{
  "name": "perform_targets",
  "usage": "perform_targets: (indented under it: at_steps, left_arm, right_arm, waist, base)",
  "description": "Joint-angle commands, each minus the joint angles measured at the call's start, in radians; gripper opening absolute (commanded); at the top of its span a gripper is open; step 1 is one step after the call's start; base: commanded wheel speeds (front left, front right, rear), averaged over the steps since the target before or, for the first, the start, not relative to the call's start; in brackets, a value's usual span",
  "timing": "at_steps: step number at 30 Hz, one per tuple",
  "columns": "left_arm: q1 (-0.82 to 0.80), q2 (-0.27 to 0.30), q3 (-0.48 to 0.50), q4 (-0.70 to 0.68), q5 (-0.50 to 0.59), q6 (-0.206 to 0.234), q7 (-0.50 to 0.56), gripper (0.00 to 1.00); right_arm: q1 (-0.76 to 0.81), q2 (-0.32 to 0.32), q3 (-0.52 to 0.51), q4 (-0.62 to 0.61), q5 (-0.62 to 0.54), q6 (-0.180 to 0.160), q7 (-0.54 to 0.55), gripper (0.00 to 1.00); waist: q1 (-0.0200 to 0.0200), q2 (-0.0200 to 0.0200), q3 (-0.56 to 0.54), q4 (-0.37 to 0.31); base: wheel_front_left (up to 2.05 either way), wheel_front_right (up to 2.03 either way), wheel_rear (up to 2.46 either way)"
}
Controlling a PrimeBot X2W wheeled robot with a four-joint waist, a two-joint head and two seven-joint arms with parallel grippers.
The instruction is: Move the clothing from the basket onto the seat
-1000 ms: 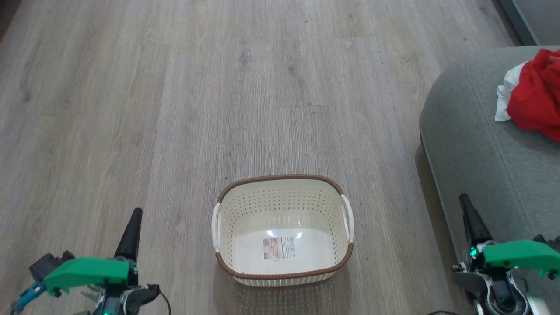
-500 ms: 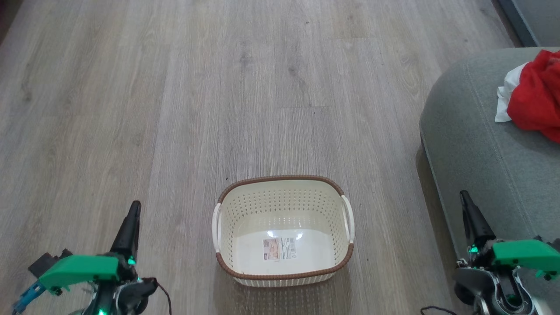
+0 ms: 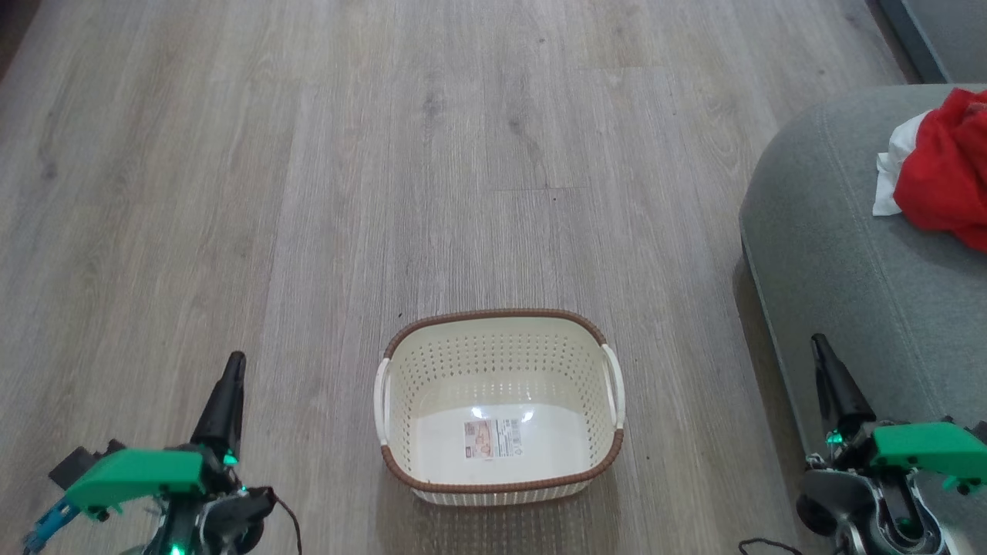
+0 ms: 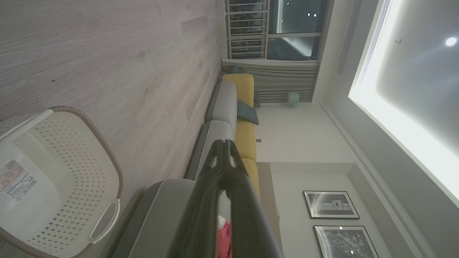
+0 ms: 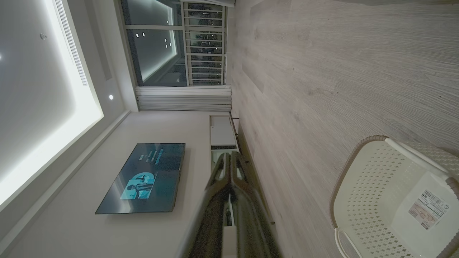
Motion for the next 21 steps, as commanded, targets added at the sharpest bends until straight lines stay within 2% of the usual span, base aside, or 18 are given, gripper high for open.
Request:
perform_targets:
  at_steps: [1,21]
  left_arm:
    - [-0.049,0.009,0.036,-0.035,-0.006,-0.009,0.008,0.00]
    - [-0.049,0.009,0.036,-0.035,-0.007,-0.009,0.008,0.00]
  right_arm:
    - [-0.056,-0.005,0.018,-0.039,0.006,0.000,0.006,0.00]
    - [-0.056,-0.005,0.018,-0.039,0.006,0.000,0.006,0.00]
  waist:
    - [0.0000,-0.0001,0.000,0.000]
    - [0.0000,-0.0001,0.000,0.000]
  base:
    - [0.00,0.00,0.00]
    - [0.00,0.00,0.00]
